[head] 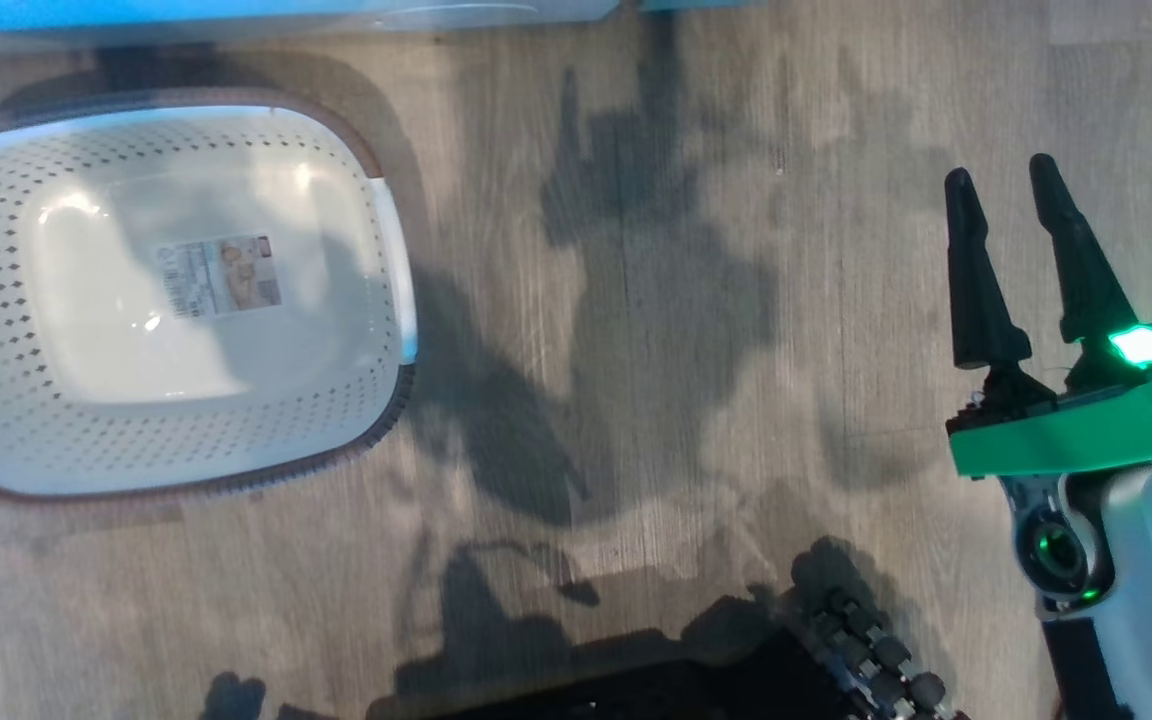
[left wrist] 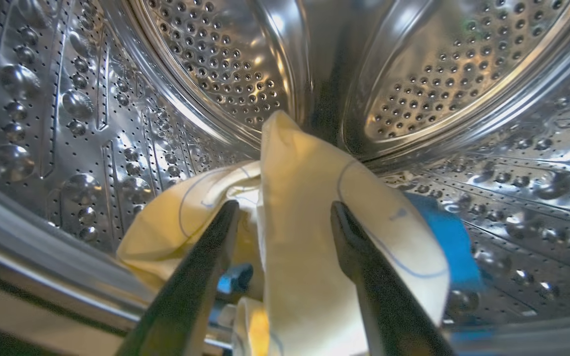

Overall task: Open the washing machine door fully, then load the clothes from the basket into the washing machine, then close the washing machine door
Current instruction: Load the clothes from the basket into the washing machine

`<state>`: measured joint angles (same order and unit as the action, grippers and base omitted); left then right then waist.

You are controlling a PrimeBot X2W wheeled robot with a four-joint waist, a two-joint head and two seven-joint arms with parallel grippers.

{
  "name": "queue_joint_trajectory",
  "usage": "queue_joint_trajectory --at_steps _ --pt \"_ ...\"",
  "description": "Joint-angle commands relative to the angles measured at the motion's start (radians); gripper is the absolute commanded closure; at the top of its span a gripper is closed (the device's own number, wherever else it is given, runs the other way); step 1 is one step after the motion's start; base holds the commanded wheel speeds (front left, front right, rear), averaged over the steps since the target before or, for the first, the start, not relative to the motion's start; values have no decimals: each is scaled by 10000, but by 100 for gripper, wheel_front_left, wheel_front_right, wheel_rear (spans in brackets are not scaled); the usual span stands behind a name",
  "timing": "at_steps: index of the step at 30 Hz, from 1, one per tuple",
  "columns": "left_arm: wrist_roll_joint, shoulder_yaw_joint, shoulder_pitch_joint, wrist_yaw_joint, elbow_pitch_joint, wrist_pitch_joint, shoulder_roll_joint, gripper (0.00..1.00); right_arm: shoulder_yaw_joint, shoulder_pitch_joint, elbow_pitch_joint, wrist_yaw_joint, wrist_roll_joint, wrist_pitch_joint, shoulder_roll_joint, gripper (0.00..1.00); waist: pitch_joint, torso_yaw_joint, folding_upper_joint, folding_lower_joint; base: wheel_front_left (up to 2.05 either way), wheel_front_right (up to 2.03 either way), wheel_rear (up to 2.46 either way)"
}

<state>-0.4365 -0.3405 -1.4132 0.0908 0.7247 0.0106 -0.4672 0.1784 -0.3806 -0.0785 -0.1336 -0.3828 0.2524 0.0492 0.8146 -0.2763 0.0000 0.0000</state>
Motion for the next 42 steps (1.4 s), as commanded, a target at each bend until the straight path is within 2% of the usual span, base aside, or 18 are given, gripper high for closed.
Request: queue_joint_trajectory --at_steps 1,10,19,24,30,42 --pt "-26 142 107 125 -455 48 -374 0 66 276 249 29 91 93 11 0 -78 86 0 0 0 0 0" --pt "-274 264 2410 903 -2556 -382 -259 0 -443 456 346 29 540 93 12 0 -583 524 0 0 0 0 0" --pt "-412 359 5363 1937 -5276 -1203 29 0 -873 811 431 29 910 93 170 0 -1286 1039 0 0 0 0 0" --pt "-188 76 7016 2540 -6540 -1695 309 0 -1125 1048 528 29 1093 93 272 0 -1685 1375 0 0 0 0 0" --pt "26 -226 8531 3162 -7442 -1946 532 0 -1285 1251 539 29 1259 94 379 0 -2177 1601 0 0 0 0 0" --pt "-24 -551 10310 3675 -8077 -2173 812 0 -1311 1775 362 29 1620 94 560 0 -3116 1894 0 0 0 0 0"
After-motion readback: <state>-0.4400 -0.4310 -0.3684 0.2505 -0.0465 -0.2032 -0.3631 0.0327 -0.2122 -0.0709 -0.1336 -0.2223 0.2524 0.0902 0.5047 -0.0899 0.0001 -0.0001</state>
